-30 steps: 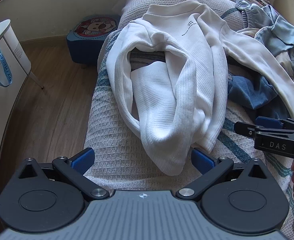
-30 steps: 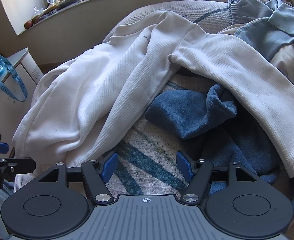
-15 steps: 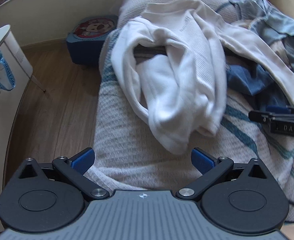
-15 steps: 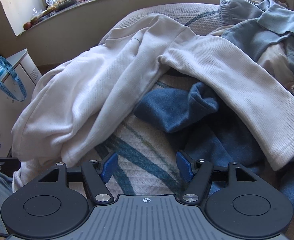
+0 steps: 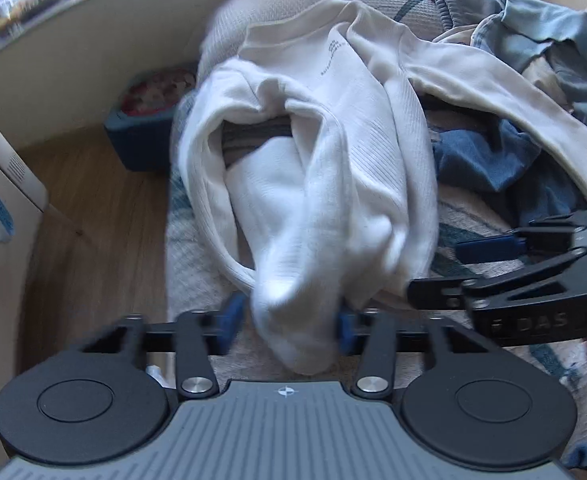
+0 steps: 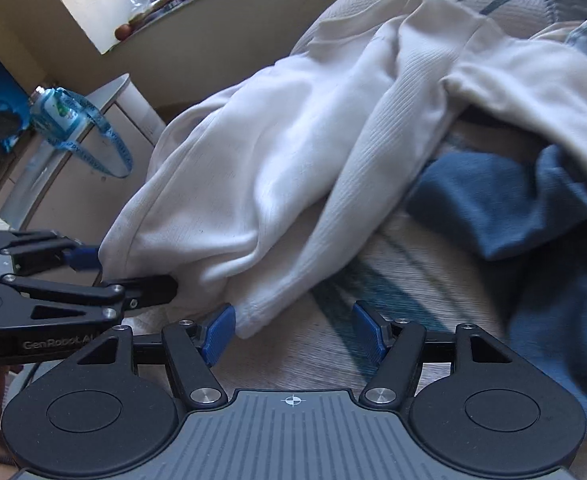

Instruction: Fold clothes

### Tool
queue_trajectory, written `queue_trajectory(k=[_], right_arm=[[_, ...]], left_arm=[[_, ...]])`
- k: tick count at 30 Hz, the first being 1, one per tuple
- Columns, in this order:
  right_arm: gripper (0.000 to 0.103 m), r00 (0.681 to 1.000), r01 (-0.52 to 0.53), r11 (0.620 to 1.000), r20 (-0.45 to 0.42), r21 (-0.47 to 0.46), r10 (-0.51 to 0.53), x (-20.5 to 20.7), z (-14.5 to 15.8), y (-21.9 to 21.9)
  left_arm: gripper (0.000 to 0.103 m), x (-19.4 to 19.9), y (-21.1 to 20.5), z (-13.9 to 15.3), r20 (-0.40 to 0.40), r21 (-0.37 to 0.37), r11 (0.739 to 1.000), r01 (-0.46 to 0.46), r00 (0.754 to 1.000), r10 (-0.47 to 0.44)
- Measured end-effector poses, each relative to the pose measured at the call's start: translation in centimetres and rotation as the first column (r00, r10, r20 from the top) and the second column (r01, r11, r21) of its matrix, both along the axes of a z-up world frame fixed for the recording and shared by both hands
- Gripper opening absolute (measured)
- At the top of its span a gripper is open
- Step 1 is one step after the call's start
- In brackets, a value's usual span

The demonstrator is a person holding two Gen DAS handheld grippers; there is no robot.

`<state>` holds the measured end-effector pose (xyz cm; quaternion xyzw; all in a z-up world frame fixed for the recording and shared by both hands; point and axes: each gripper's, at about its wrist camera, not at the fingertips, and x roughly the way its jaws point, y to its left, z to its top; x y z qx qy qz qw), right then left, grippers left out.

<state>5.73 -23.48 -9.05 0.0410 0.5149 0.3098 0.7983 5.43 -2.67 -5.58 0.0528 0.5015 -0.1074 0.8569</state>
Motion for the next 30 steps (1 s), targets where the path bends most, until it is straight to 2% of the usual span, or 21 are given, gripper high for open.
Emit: queue_trajectory(k=[3, 5, 6, 8, 10, 11, 15, 18, 22, 24, 30], right_arm=[[0.065, 1.000, 0.009, 1.000, -0.029, 0.022, -0.008, 0.5, -0.7, 0.8], [0.053, 0.999, 0.015, 0.999, -0.037, 0.030, -0.014, 0.7, -0.9, 1.2], [0.038, 0.999, 0.019, 0.999, -0.041, 0.034, -0.017, 0.8, -1.0, 1.4], [0.031, 1.000, 0.016, 1.000, -0.026, 0.018, -0.015, 0.8, -0.9, 1.7], [0.013, 1.000, 0.016, 1.000, -0.003, 0.020, -0.016, 0.6, -0.2, 1.3], [0.010, 1.000, 0.022, 1.000, 0.012, 0.018, -0.022, 0.5, 0.3, 1.1], [0.008, 0.989, 0.077, 0.997, 0.127, -0.013, -0.074, -0.2, 3.8, -1.0], [0.008, 0.968, 0.153, 0.987, 0.212, -0.056, -0.138, -0.8, 7.4, -4.1], [0.008, 0.898, 0.323, 0.941, 0.346, -0.099, -0.272, -2.3, 13.4, -10.5], [0.008, 0.897, 0.343, 0.931, 0.338, -0.123, -0.286, -2.5, 13.2, -11.5], [0.009, 0.918, 0.358, 0.909, 0.259, -0.213, -0.301, -2.7, 10.1, -12.6]], left_arm=[[0.031, 0.0, 0.6, -0.1, -0.010, -0.039, 0.999, -0.010, 1.000, 0.010], [0.024, 0.0, 0.9, -0.1, -0.008, -0.051, 0.999, -0.015, 1.000, 0.014], [0.022, 0.0, 1.0, -0.1, -0.005, -0.054, 0.998, -0.017, 1.000, 0.016], [0.017, 0.1, 1.1, 0.2, 0.006, -0.055, 0.998, -0.019, 1.000, 0.019], [0.014, 0.1, 1.4, 0.5, 0.013, -0.058, 0.998, -0.024, 1.000, 0.025], [0.013, 0.2, 1.6, 0.7, 0.016, -0.060, 0.998, -0.027, 0.999, 0.028], [0.012, -0.6, 2.0, 2.9, 0.023, -0.098, 0.995, -0.004, 1.000, 0.006], [0.012, -1.3, 2.2, 4.7, 0.029, -0.130, 0.991, 0.018, 0.999, -0.014], [0.012, -2.2, 2.5, 7.2, 0.037, -0.173, 0.984, 0.047, 0.998, -0.041], [0.012, -2.6, 2.5, 7.9, 0.031, -0.183, 0.981, 0.064, 0.998, -0.059], [0.016, -3.5, -0.2, 1.9, -0.112, -0.041, 0.991, 0.130, 0.985, -0.134]])
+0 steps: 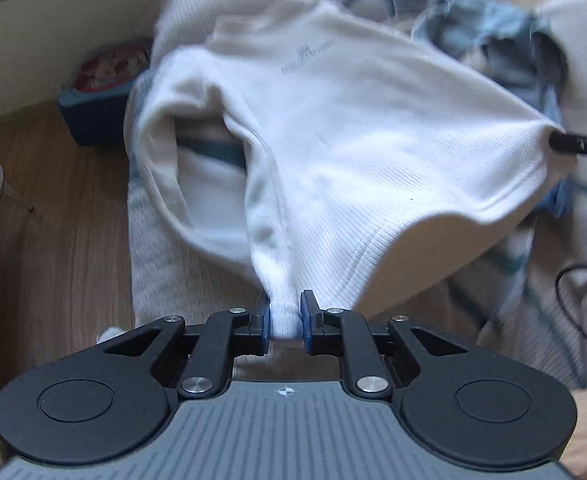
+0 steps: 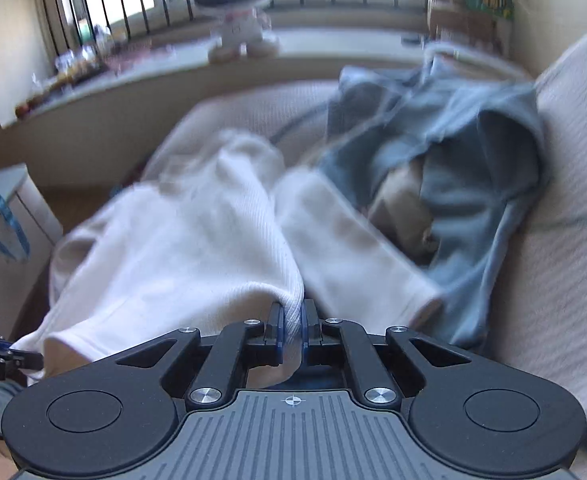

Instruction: Fold clothes

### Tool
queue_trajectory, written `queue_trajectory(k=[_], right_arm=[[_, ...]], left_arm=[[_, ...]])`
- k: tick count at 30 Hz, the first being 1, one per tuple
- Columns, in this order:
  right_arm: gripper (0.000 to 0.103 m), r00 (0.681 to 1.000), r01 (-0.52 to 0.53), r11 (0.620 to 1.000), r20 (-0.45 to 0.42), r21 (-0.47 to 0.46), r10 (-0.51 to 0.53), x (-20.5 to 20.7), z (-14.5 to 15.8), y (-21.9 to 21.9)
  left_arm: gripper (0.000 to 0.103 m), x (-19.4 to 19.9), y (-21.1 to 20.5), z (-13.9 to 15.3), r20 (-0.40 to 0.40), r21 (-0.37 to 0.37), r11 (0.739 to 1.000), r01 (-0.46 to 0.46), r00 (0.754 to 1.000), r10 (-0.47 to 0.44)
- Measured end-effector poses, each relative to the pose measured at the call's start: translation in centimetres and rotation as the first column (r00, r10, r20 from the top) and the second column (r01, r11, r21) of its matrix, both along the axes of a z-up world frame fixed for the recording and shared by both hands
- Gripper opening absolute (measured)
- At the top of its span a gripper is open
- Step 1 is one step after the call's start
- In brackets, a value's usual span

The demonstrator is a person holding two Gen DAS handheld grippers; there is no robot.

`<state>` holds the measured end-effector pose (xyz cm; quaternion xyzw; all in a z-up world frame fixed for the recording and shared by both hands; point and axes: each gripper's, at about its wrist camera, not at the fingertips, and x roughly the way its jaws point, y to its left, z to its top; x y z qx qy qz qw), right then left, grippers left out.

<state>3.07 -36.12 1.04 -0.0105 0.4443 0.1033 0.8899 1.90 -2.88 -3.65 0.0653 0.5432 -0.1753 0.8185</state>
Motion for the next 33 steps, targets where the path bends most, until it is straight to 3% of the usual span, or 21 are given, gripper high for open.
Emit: queue_trajectory(k=[6, 8, 15, 19, 24, 27, 29, 33], right_arm=[[0.016, 0.994, 0.032, 0.998, -0.104, -0.060, -0.038, -0.1, -3.1, -1.1], [0.019, 0.991, 0.049, 0.996, -0.121, -0.076, -0.058, -0.2, -3.7, -1.7], [0.020, 0.989, 0.144, 0.985, 0.039, -0.096, -0.141, 0.9, -0.5, -5.3], [0.020, 0.988, 0.143, 0.986, 0.073, -0.082, -0.137, 3.3, -0.3, -6.6], [0.020, 0.990, 0.131, 0.989, 0.055, -0.066, -0.128, 5.8, -1.3, -7.4], [0.029, 0.992, 0.120, 0.989, 0.041, -0.084, -0.117, 6.9, -2.0, -7.5], [0.035, 0.993, 0.116, 0.988, 0.041, -0.105, -0.112, 7.2, -2.4, -7.7], [0.036, 0.995, 0.101, 0.988, 0.018, -0.116, -0.099, 7.6, -3.0, -8.0]], left_arm=[[0.023, -1.0, 0.5, -2.6, -0.032, 0.117, 0.993, -0.012, 0.999, 0.016], [0.028, -0.8, 1.2, -2.0, -0.027, 0.109, 0.994, -0.024, 0.999, 0.027], [0.036, -0.1, 2.0, 1.8, 0.049, 0.059, 0.998, -0.039, 0.998, 0.036], [0.036, 1.4, 0.3, 3.0, 0.094, 0.041, 0.999, -0.014, 0.995, 0.010], [0.036, 3.4, -3.7, 2.1, 0.090, -0.020, 0.999, 0.042, 0.995, -0.040], [0.036, 4.5, -5.9, 1.2, 0.080, -0.058, 0.996, 0.069, 0.995, -0.064], [0.042, 5.0, -7.3, 0.4, 0.071, -0.064, 0.994, 0.085, 0.994, -0.080], [0.051, 5.4, -9.3, -1.0, 0.048, -0.048, 0.992, 0.119, 0.992, -0.117]])
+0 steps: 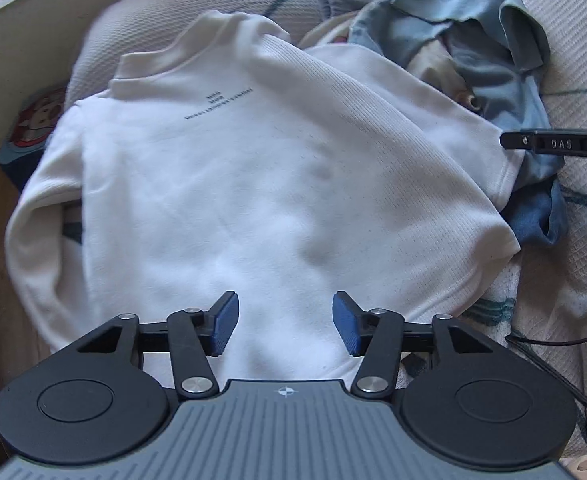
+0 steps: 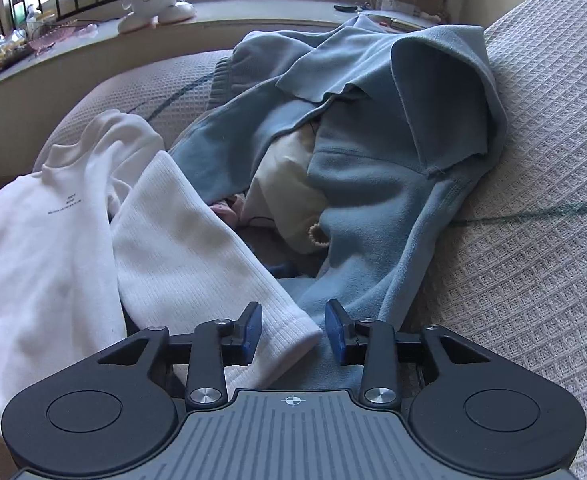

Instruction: Fold clothes

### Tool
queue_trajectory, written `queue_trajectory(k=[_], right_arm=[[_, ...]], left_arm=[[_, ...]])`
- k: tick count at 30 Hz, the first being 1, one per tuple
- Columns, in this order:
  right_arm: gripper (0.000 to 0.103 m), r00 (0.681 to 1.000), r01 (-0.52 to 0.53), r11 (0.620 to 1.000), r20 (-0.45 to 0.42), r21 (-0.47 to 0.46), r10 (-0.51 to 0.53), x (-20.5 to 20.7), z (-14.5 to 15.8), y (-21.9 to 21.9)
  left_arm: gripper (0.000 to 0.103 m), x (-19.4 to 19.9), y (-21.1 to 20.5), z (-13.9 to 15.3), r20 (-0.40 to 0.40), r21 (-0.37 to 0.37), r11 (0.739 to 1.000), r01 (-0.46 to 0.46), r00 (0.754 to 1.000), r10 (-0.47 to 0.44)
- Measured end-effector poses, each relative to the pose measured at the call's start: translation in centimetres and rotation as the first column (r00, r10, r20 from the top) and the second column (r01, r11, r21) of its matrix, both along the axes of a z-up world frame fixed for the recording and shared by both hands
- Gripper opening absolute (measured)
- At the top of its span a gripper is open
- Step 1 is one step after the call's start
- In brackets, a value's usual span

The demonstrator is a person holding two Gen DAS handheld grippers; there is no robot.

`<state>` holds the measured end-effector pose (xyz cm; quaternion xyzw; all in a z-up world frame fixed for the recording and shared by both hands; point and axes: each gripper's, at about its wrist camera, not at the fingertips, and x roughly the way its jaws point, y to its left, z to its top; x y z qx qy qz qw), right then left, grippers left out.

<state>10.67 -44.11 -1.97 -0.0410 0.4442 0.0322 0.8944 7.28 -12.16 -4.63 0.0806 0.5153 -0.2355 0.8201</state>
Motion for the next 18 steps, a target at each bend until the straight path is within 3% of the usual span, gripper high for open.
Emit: queue_trajectory(k=[3, 9, 12, 15, 18], right_arm=[[0.036, 1.000, -0.002, 1.000, -0.020, 0.010, 0.002, 0.2, -0.7, -0.2], [0.034, 0.999, -0.003, 1.000, -0.046, 0.003, 0.004, 0.2, -2.0, 0.1], [0.012, 0.999, 0.008, 1.000, -0.039, 0.003, -0.007, 0.2, -1.7, 0.2], [0.008, 0.999, 0.014, 1.000, 0.046, 0.004, -0.014, -0.2, 0.2, 0.5], [0.007, 0.983, 0.002, 0.999, 0.185, -0.036, 0.005, 0.0, 4.2, 1.2]], left_arm=[[0.059, 0.2, -0.5, -0.8, -0.018, 0.016, 1.000, 0.011, 1.000, -0.011], [0.065, 0.7, 0.5, -1.9, -0.027, 0.042, 0.999, -0.029, 0.999, 0.030], [0.065, 0.7, 1.1, -2.2, -0.028, 0.045, 0.998, -0.042, 0.999, 0.043], [0.065, 0.6, 1.4, -2.1, -0.024, 0.045, 0.998, -0.049, 0.998, 0.050], [0.065, 0.6, 1.7, -2.0, -0.019, 0.045, 0.997, -0.055, 0.998, 0.056]])
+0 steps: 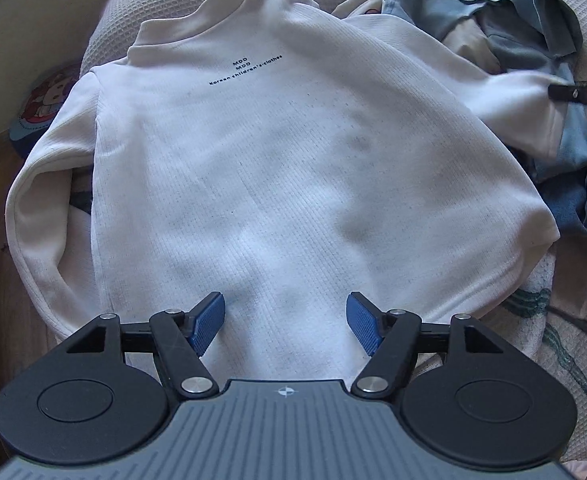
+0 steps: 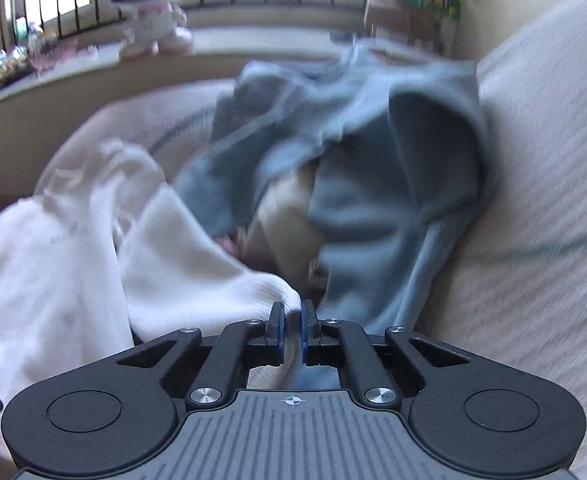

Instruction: Fold clothes

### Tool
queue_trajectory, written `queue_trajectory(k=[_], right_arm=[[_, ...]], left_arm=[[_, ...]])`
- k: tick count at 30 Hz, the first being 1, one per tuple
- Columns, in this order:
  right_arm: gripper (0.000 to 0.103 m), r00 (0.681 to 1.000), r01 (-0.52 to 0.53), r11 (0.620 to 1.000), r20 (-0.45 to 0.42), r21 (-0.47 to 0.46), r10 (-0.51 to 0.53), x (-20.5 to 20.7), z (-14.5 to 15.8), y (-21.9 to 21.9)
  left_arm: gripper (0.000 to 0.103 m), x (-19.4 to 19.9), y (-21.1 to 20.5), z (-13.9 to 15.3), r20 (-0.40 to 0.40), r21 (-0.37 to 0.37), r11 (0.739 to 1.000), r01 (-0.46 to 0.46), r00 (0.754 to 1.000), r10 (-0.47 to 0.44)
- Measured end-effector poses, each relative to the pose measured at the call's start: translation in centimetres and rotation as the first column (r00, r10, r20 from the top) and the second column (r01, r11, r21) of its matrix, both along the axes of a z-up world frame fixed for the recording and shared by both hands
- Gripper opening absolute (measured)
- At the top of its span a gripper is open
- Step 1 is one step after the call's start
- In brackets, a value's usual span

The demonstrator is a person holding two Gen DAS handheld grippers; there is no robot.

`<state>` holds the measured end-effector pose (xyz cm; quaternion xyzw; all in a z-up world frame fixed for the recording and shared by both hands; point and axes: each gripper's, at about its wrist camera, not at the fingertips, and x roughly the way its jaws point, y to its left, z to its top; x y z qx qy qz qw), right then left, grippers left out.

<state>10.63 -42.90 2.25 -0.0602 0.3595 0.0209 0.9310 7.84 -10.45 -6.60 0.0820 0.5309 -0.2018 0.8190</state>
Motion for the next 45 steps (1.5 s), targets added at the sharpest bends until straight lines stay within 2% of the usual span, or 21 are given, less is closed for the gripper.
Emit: queue_trajectory(k=[3, 7, 10, 12, 14, 17, 20, 23, 26, 27, 30, 31, 34, 37, 38, 40, 45], right_arm=[[0.007, 0.989, -0.012, 0.999, 0.148, -0.049, 0.019, 0.4, 4.5, 0.8], [0.007, 0.943, 0.010, 0.992, 0.332, -0.127, 0.034, 2.3, 11.2, 1.3], [0.007, 0.918, 0.026, 0.987, 0.394, -0.158, 0.039, 3.7, 13.8, 1.6], [0.007, 0.911, 0.020, 0.987, 0.410, -0.157, 0.046, 4.2, 14.3, 2.2], [0.007, 0.913, -0.026, 0.990, 0.400, -0.142, 0.081, 4.2, 13.9, 3.3], [0.007, 0.914, -0.165, 0.980, 0.356, -0.114, 0.196, 2.7, 12.7, 6.5], [0.007, 0.887, -0.321, 0.943, 0.320, -0.088, 0.332, 0.7, 11.5, 10.3], [0.007, 0.840, -0.492, 0.871, 0.273, 0.019, 0.469, -1.4, 10.2, 14.0], [0.007, 0.771, -0.630, 0.765, 0.224, 0.133, 0.596, -3.3, 8.3, 18.1], [0.007, 0.750, -0.660, 0.735, 0.203, 0.158, 0.630, -3.8, 7.4, 19.3], [0.008, 0.705, -0.707, 0.677, 0.125, 0.206, 0.698, -4.4, 4.4, 22.5], [0.014, 0.697, -0.710, 0.666, 0.091, 0.228, 0.711, -4.5, 3.4, 23.1], [0.017, 0.684, -0.710, 0.647, 0.050, 0.280, 0.728, -5.3, 1.8, 23.7], [0.020, 0.662, -0.726, 0.622, 0.049, 0.294, 0.748, -6.8, 1.8, 23.4], [0.020, 0.662, -0.727, 0.624, 0.049, 0.287, 0.748, -7.1, 1.9, 23.2], [0.024, 0.685, -0.710, 0.654, 0.040, 0.260, 0.728, -7.2, 1.7, 22.6], [0.025, 0.784, -0.599, 0.776, -0.051, 0.199, 0.619, -5.1, -0.7, 20.4]], left_arm=[[0.065, -0.1, 0.2, 0.2, 0.008, 0.001, 1.000, -0.009, 1.000, 0.009], [0.065, -0.2, 0.9, 0.6, 0.016, -0.010, 0.999, -0.034, 0.999, 0.034], [0.065, -0.1, 1.1, 0.7, 0.022, -0.015, 0.999, -0.040, 0.999, 0.041], [0.065, -0.1, 1.3, 0.9, 0.025, -0.019, 0.999, -0.044, 0.999, 0.045], [0.065, 0.0, 1.4, 1.0, 0.029, -0.022, 0.999, -0.049, 0.998, 0.049], [0.065, 0.1, 1.8, 1.2, 0.028, -0.026, 0.998, -0.064, 0.997, 0.065], [0.065, 0.0, 2.4, 1.6, 0.038, -0.027, 0.996, -0.081, 0.996, 0.082], [0.065, -0.4, 3.4, 2.6, 0.063, -0.029, 0.994, -0.106, 0.992, 0.107], [0.066, -0.9, 4.9, 3.4, 0.085, -0.025, 0.989, -0.146, 0.985, 0.148], [0.066, -1.1, 5.5, 3.6, 0.091, -0.019, 0.987, -0.161, 0.983, 0.162], [0.066, -1.9, 7.4, 3.8, 0.101, 0.002, 0.981, -0.196, 0.976, 0.195], [0.067, -2.2, 7.9, 3.7, 0.101, 0.013, 0.979, -0.203, 0.975, 0.201], [0.067, -3.0, 9.2, 3.4, 0.094, 0.038, 0.974, -0.223, 0.971, 0.219], [0.067, -3.1, 9.9, 3.3, 0.084, 0.023, 0.971, -0.240, 0.968, 0.237], [0.067, -3.1, 10.0, 3.3, 0.082, 0.014, 0.970, -0.243, 0.967, 0.241], [0.067, -3.1, 9.9, 3.3, 0.080, -0.002, 0.971, -0.239, 0.968, 0.239], [0.070, -3.6, 9.2, 3.5, 0.088, -0.013, 0.975, -0.221, 0.971, 0.221]])
